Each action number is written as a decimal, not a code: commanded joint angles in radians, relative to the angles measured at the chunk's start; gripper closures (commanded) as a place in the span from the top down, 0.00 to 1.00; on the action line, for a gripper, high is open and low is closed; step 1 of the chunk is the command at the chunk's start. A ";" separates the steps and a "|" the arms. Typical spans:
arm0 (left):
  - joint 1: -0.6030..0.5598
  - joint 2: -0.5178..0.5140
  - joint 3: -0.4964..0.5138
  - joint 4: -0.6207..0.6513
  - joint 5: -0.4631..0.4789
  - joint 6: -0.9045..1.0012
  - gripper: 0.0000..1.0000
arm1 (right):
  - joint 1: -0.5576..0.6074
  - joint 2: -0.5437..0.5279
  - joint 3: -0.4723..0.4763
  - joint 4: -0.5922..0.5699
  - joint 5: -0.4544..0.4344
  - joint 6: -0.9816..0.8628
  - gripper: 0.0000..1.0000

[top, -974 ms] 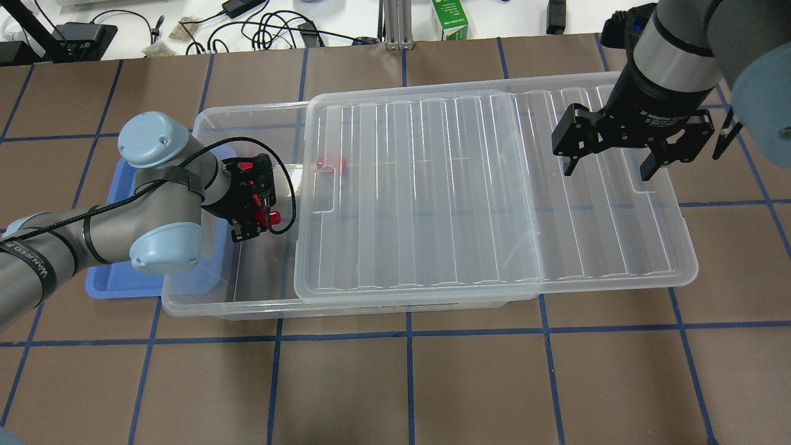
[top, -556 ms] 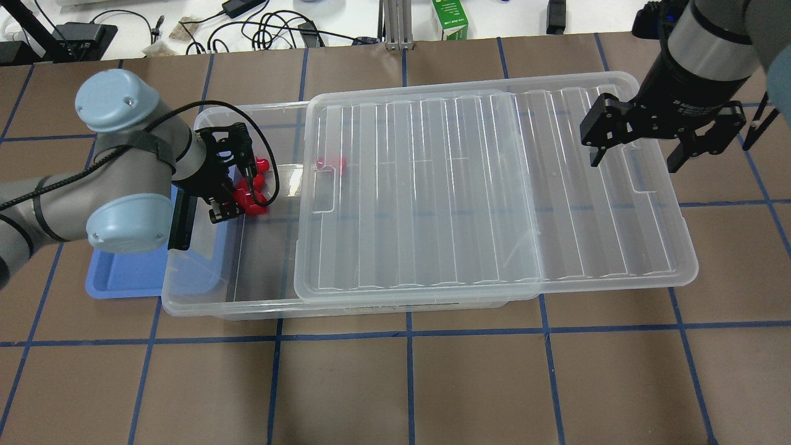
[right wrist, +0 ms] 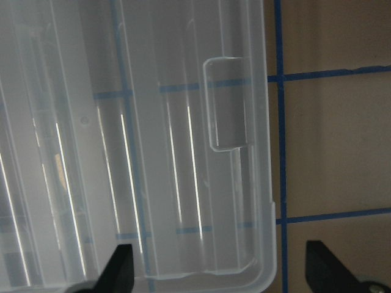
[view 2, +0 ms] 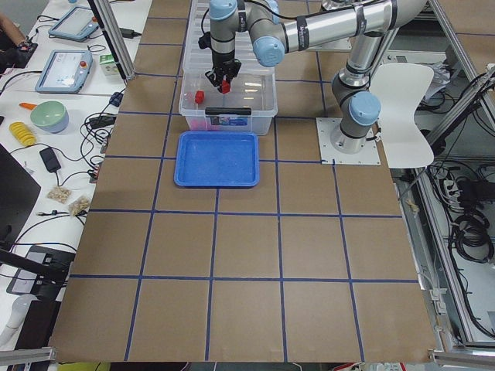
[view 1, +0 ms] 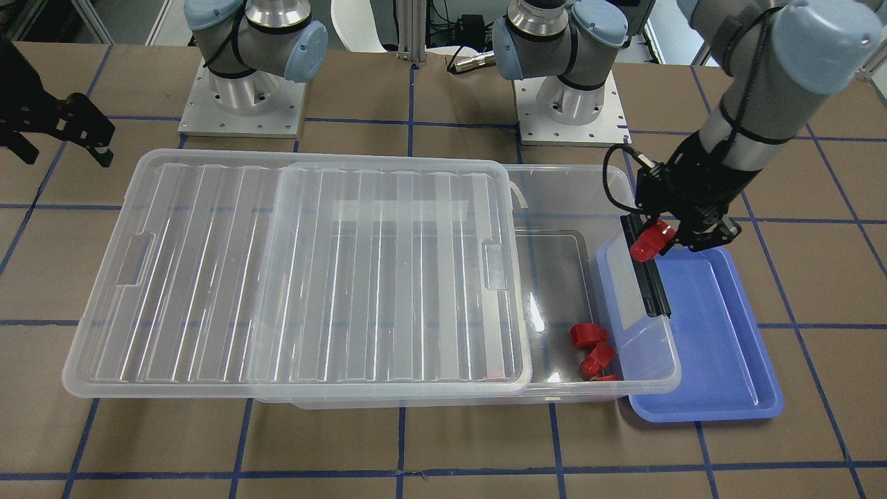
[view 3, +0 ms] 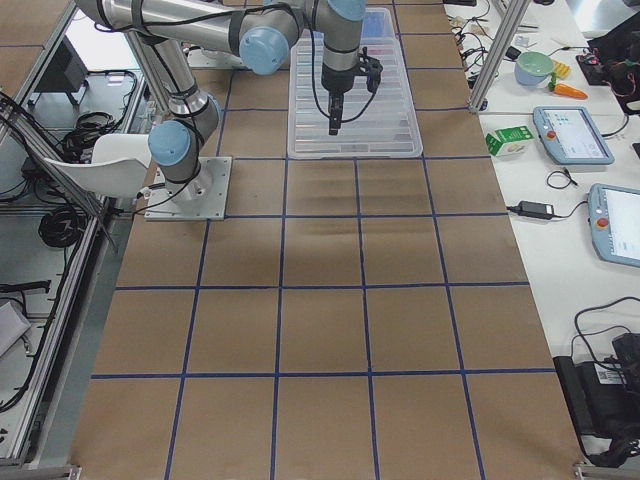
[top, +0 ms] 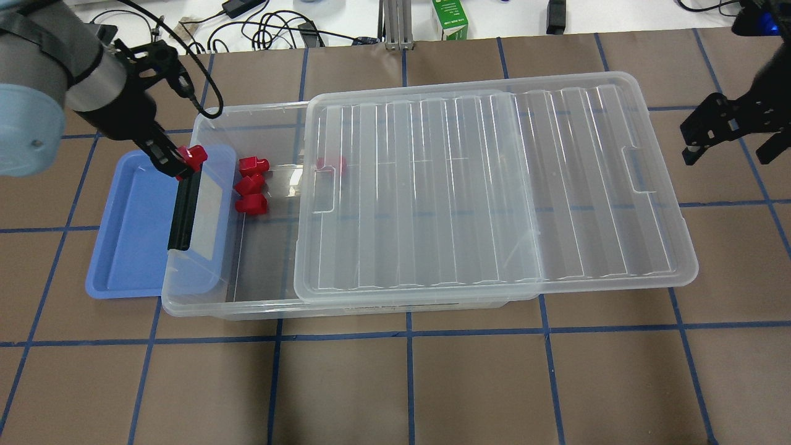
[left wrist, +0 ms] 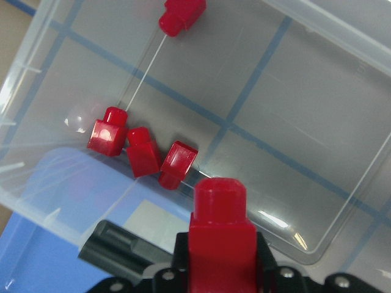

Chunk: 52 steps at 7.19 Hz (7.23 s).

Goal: Place red block in blue tray from box

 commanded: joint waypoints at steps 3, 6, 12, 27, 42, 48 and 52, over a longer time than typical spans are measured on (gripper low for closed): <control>0.338 0.020 -0.003 -0.077 -0.011 -0.002 0.00 | -0.085 0.153 0.004 -0.145 0.007 -0.143 1.00; 0.375 -0.124 -0.124 0.137 -0.108 -0.009 0.00 | -0.081 0.224 0.024 -0.171 0.016 -0.135 1.00; 0.375 -0.282 -0.226 0.433 -0.115 -0.192 0.00 | -0.064 0.249 0.079 -0.205 0.053 -0.124 1.00; 0.245 -0.037 -0.027 0.131 -0.054 -0.477 1.00 | 0.235 0.263 0.074 -0.249 0.096 0.308 1.00; -0.210 0.065 0.121 -0.075 0.086 -1.061 1.00 | 0.404 0.016 -0.061 0.063 0.003 0.549 1.00; -0.200 0.065 0.121 -0.069 0.087 -1.062 1.00 | 0.392 0.010 -0.054 0.050 0.000 0.534 1.00; -0.200 0.066 0.121 -0.069 0.087 -1.062 1.00 | 0.390 0.006 -0.054 0.048 -0.002 0.532 1.00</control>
